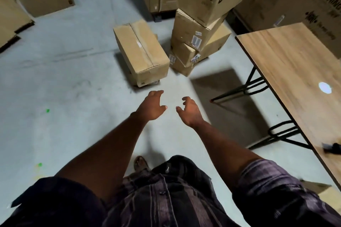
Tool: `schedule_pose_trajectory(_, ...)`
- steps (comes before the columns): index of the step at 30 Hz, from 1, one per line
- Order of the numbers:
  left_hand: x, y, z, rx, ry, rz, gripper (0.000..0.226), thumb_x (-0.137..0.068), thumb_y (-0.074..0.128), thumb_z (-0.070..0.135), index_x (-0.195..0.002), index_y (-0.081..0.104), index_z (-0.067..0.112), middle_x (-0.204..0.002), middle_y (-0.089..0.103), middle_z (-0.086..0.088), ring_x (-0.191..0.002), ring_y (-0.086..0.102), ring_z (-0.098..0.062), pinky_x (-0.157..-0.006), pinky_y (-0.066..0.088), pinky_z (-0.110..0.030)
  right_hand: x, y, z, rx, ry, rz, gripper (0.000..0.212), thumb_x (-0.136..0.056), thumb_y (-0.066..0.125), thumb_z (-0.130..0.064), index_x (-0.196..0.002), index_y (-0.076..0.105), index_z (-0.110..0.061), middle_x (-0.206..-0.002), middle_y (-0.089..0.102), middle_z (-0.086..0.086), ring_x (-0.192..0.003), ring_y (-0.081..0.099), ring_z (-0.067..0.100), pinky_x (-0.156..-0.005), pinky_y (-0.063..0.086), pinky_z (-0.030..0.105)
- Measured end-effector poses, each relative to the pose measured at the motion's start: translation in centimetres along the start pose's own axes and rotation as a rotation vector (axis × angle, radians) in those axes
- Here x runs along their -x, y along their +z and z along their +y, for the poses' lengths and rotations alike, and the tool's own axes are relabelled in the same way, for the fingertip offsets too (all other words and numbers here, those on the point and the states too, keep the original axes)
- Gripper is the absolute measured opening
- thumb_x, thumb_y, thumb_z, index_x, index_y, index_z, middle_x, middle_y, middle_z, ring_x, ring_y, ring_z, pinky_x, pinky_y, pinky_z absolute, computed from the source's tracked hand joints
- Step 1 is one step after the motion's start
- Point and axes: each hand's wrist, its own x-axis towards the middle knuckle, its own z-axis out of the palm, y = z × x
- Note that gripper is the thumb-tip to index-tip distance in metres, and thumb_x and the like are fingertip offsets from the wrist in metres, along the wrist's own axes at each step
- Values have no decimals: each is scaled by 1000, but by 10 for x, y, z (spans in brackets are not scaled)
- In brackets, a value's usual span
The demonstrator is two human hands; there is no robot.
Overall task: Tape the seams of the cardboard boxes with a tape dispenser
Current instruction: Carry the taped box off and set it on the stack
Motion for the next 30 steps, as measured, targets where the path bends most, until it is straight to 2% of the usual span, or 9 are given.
schedule_pose_trajectory(7,-81,-78,-44,-8,-10,-17,72,-95,66,29,-155,31,12,-160,29,-10,-147,31,-24,-117,23,-29,-105,3,-84,11,-40,20,54,-99,61,-29,-142,43,-2,-137,54,19,-126,53,33,-105,44,42)
schedule_pose_trajectory(11,-143,-115,-68,18,-65,-18,72,-90,71,27,-152,37,11,-153,39,-13,-142,38,-28,-117,31,-35,-184,1,-121,38,-69,1,56,-98,62,-30,-144,43,-4,-139,54,19,-126,54,33,-105,44,41)
schedule_pose_trajectory(15,-222,-148,-94,40,-141,0,71,-84,75,24,-145,45,6,-140,51,-19,-133,48,-33,-111,40,-41,-278,-6,-148,86,-103,-35,54,-98,61,-29,-143,43,-6,-140,53,18,-128,51,33,-105,41,37)
schedule_pose_trajectory(17,-254,-163,-104,43,-183,-11,71,-86,75,24,-146,43,3,-141,51,-20,-136,44,-33,-114,36,-39,-322,-8,-159,127,-97,-89,54,-98,60,-30,-144,42,-7,-142,51,18,-129,51,34,-104,42,39)
schedule_pose_trajectory(19,-297,-184,-113,30,-241,-18,74,-86,70,35,-147,43,2,-141,52,-18,-137,43,-32,-114,33,-34,-384,-11,-175,178,-72,-132,54,-98,59,-30,-145,41,-8,-142,51,18,-128,51,36,-102,44,43)
schedule_pose_trajectory(21,-306,-192,-123,47,-251,-14,74,-88,67,37,-149,41,4,-147,47,-17,-140,40,-30,-113,30,-32,-403,-15,-183,210,-97,-134,54,-99,58,-30,-145,40,-8,-142,50,19,-128,51,38,-100,45,44)
schedule_pose_trajectory(24,-376,-212,-143,40,-333,-45,83,-88,70,41,-154,32,9,-157,34,-16,-147,29,-28,-118,26,-35,-487,-14,-196,275,-104,-168,54,-100,57,-31,-146,40,-9,-140,48,21,-127,50,40,-99,46,45)
schedule_pose_trajectory(28,-452,-221,-176,56,-404,-75,91,-79,64,57,-151,37,9,-153,41,-18,-142,37,-32,-116,35,-44,-565,4,-202,325,-72,-194,52,-100,55,-34,-146,43,-15,-138,48,20,-124,52,40,-99,47,46)
schedule_pose_trajectory(30,-484,-220,-191,68,-422,-86,85,-85,65,51,-152,34,10,-153,39,-18,-143,35,-34,-116,33,-44,-597,16,-199,368,-63,-206,51,-100,55,-35,-146,43,-17,-137,48,20,-123,53,40,-98,47,46)
